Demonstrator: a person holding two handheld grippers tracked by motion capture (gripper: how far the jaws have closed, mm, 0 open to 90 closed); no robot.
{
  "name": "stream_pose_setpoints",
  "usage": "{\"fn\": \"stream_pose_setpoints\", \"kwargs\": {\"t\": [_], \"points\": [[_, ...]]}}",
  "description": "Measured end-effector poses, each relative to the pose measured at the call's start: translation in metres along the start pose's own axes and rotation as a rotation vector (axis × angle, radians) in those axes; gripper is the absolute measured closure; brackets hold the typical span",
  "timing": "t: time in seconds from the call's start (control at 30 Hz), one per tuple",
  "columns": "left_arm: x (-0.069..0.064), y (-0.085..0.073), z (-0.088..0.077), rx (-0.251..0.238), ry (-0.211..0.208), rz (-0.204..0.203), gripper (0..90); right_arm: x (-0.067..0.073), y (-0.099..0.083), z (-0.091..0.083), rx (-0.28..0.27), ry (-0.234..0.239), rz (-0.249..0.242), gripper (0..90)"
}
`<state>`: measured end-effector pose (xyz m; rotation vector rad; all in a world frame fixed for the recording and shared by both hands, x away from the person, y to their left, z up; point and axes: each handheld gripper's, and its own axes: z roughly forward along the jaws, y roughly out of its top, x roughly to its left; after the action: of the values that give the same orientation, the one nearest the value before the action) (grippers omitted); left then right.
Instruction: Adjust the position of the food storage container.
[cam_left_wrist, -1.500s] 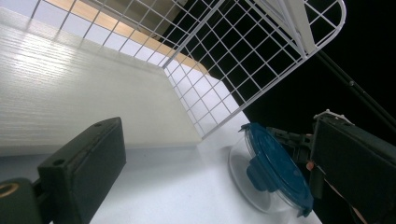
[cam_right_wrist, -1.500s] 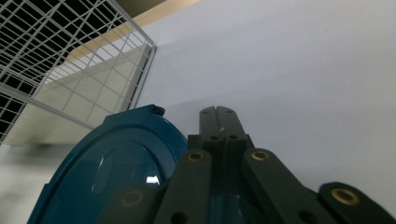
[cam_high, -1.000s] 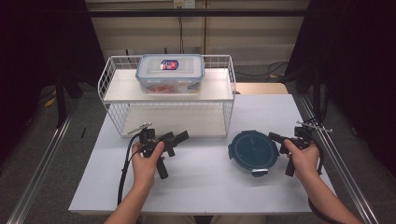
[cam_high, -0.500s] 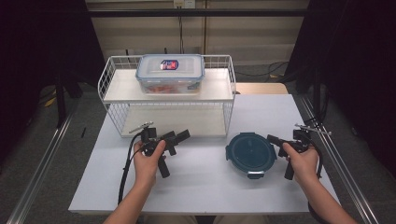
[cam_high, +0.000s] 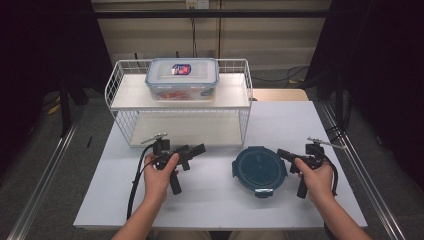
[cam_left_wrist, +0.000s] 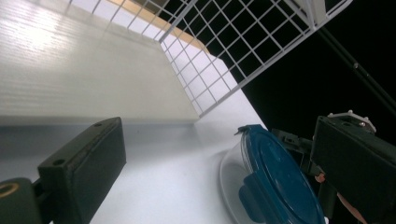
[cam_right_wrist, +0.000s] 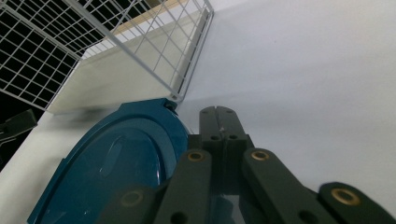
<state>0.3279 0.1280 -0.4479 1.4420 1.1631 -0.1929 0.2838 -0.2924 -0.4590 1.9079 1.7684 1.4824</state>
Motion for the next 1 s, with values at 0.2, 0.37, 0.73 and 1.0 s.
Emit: {"fn": "stream_pose_setpoints", "kwargs": {"t": [0.2,0.37,0.73,1.0], "points": [[-0.004,-0.007,0.008,0.053,-0.026,0.0,2.7,0.004,-0.007,-0.005,-0.003,0.01,0.004,90.0],[-0.007,-0.015,0.015,0.104,-0.043,-0.004,2.7,0.008,-0.012,-0.006,-0.002,0.022,0.003,90.0],[-0.011,-0.028,0.027,0.171,-0.087,-0.035,2.7,0.014,-0.018,-0.005,-0.005,0.042,0.013,90.0],[-0.012,-0.035,0.027,0.159,-0.08,-0.057,3.5,0.003,-0.017,-0.016,-0.053,0.06,0.082,77.3]]}}
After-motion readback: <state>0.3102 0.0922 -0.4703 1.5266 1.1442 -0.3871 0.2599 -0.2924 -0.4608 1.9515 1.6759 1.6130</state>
